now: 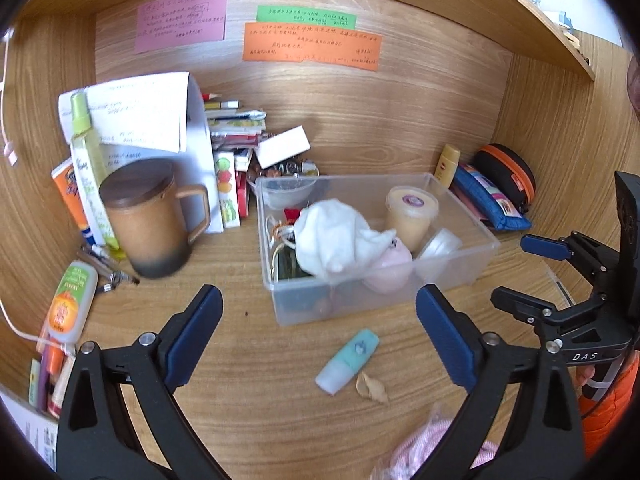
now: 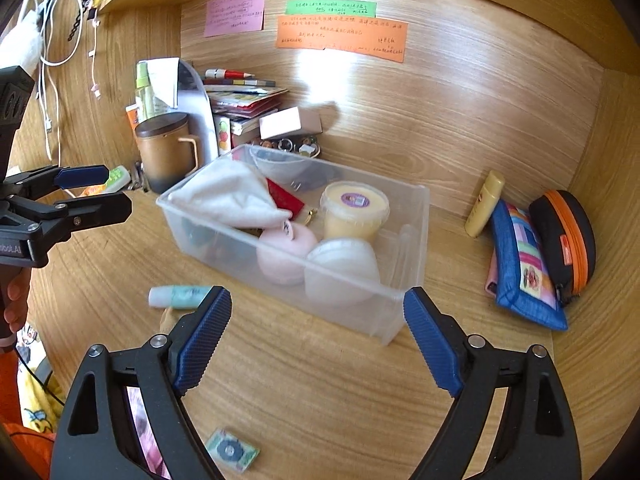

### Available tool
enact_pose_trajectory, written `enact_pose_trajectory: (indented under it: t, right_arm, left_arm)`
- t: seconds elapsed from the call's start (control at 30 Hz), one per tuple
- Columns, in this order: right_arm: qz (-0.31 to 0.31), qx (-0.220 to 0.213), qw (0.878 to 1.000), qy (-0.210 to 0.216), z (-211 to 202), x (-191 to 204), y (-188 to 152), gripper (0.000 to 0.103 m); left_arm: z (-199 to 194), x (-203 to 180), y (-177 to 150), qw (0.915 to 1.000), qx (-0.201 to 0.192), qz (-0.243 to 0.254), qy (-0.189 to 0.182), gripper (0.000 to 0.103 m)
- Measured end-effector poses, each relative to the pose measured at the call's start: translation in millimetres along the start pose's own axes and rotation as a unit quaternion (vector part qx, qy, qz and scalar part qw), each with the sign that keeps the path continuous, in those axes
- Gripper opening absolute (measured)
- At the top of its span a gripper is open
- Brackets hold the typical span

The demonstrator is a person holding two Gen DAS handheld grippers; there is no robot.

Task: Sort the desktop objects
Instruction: 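Withdraw both tools toward the pink rope bag and square tile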

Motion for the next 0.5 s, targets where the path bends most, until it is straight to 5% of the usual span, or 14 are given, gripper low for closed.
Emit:
enact_pose_trajectory:
  t: [0.5]
  right_arm:
    - [0.009, 0.018, 1.0, -0.012, -21, -6, -62, 0.086]
  left_arm:
    - [-16, -50, -62, 0.9985, 0.038, -0.016, -0.036, 0.098]
Point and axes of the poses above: each gripper's, at about its wrist camera, not at the fingertips, and z roughly the way its jaws point, x to its left, y to its top, the point moved 8 cm from there along z, roughly the way its jaws point, and after that the axes turned 10 degrees about z, right-handed, at the moved point
